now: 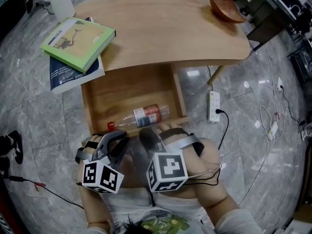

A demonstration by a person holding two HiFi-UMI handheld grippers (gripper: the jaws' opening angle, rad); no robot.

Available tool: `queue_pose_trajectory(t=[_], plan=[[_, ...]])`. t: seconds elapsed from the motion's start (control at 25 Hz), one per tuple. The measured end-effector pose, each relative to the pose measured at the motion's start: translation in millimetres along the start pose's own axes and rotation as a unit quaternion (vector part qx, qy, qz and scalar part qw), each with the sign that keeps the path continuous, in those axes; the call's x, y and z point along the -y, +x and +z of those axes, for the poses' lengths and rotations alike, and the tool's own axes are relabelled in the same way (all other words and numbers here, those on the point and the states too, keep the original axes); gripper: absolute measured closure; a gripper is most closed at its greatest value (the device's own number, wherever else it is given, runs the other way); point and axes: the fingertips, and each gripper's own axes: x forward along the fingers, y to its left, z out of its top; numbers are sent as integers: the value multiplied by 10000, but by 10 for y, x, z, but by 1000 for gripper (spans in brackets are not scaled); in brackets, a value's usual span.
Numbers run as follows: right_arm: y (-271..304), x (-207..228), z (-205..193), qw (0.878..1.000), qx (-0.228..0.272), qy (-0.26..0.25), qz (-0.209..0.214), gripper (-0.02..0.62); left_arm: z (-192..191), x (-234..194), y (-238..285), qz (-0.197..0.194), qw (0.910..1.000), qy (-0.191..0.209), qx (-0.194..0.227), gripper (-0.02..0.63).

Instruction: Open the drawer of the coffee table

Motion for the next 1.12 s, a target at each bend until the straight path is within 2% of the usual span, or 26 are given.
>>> queue_pose_trajectory(t=[0.12, 0.32, 0.44, 0.52, 0.64, 0.76, 0.84, 0.92, 1.04, 1.12], plan=[[-51, 63, 90, 9973, 422, 595, 73, 566, 28, -13, -28, -63, 9998, -129, 154, 535], [-78, 337, 72, 9829, 715, 1680, -259, 572, 112, -138, -145, 152, 9952, -680, 681, 549], [-89, 513, 72, 9728, 961, 2028, -573, 572, 213, -203, -264, 213, 9836, -1261, 1272, 576], [-124, 637, 133, 9640, 1309, 2183, -774, 572, 299, -305, -331, 433, 9727, -1512, 1705, 586], [-205, 783, 257, 9445, 1929, 2471, -981, 572, 359, -456, -380, 750, 9586, -1935, 1949, 594], [-298, 883, 416, 9111, 2682, 2984, -943, 572, 470, -558, -384, 723, 9386, -2553, 2203, 597], [-375, 970, 498, 8767, 3206, 3476, -880, 572, 556, -704, -409, 968, 9232, -2792, 2458, 597], [-430, 1083, 491, 8370, 3588, 4035, -894, 572, 630, -859, -456, 1370, 9094, -2884, 2664, 597], [-379, 1173, 373, 7865, 3788, 4823, -729, 572, 754, -1017, -543, 1876, 8856, -3099, 2906, 597], [-300, 1161, 328, 7653, 3795, 5178, -474, 572, 822, -1080, -564, 2072, 8725, -3285, 2964, 597]])
